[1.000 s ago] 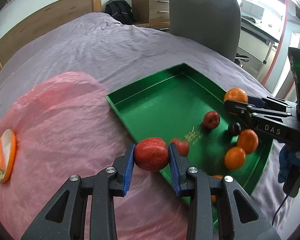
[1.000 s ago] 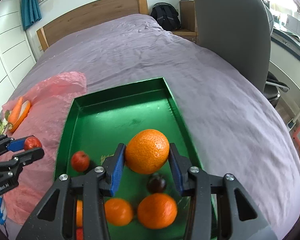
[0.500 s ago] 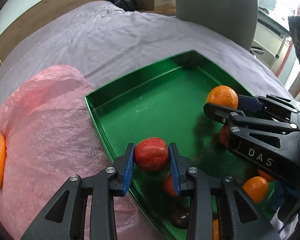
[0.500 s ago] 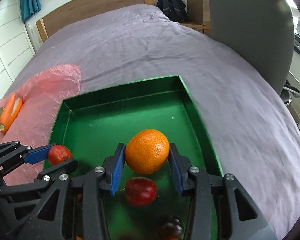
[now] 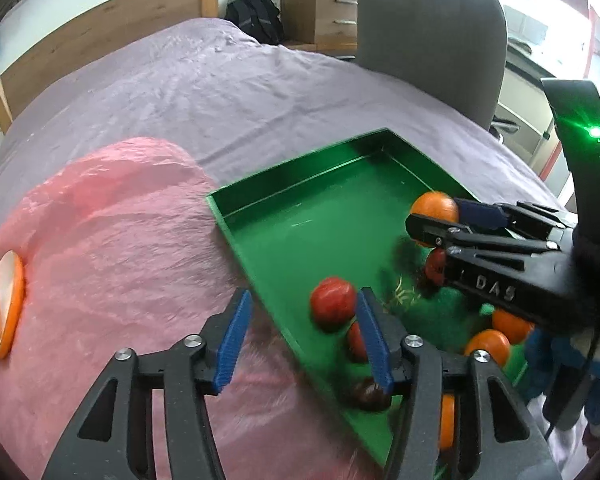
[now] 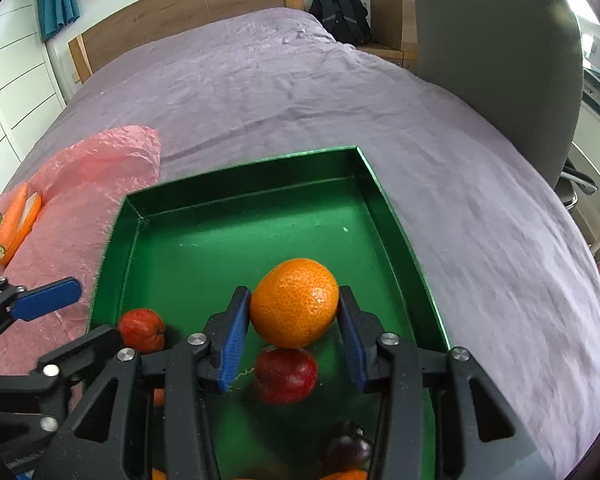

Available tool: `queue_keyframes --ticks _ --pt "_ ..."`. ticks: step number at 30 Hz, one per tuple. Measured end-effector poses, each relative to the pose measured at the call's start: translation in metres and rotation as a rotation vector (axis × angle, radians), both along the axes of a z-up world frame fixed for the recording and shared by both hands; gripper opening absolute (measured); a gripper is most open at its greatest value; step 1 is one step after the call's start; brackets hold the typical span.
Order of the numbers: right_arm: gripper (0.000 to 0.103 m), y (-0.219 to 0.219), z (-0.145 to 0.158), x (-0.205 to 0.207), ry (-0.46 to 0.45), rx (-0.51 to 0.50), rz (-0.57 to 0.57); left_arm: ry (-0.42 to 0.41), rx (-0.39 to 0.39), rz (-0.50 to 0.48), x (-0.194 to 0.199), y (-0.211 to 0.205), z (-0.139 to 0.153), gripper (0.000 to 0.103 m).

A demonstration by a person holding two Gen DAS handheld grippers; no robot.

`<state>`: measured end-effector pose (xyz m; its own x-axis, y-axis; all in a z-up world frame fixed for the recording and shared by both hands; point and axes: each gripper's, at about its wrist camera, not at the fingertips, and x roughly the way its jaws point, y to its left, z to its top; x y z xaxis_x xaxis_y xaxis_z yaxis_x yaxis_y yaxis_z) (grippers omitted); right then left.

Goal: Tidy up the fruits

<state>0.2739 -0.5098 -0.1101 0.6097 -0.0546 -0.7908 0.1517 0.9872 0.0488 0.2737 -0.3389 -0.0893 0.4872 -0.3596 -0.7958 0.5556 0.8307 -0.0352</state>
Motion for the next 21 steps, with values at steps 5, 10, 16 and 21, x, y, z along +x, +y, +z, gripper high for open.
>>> queue_keyframes --ticks 5,10,16,21 --pt "0.097 0.011 0.019 -0.012 -0.035 -0.017 0.026 -0.024 -0.009 0.055 -0.013 0.038 0.014 0.051" --pt "0.101 0.030 0.040 -0.031 -0.063 -0.015 0.056 -0.035 -0.022 0.132 -0.030 0.087 0.026 0.051" --pt "0.103 0.072 0.057 -0.065 -0.089 -0.004 0.103 -0.065 -0.007 0.225 -0.058 0.151 0.036 0.052" --pt "0.103 0.112 0.072 -0.091 -0.112 0.005 0.135 -0.084 -0.009 0.310 -0.084 0.204 0.043 0.052"
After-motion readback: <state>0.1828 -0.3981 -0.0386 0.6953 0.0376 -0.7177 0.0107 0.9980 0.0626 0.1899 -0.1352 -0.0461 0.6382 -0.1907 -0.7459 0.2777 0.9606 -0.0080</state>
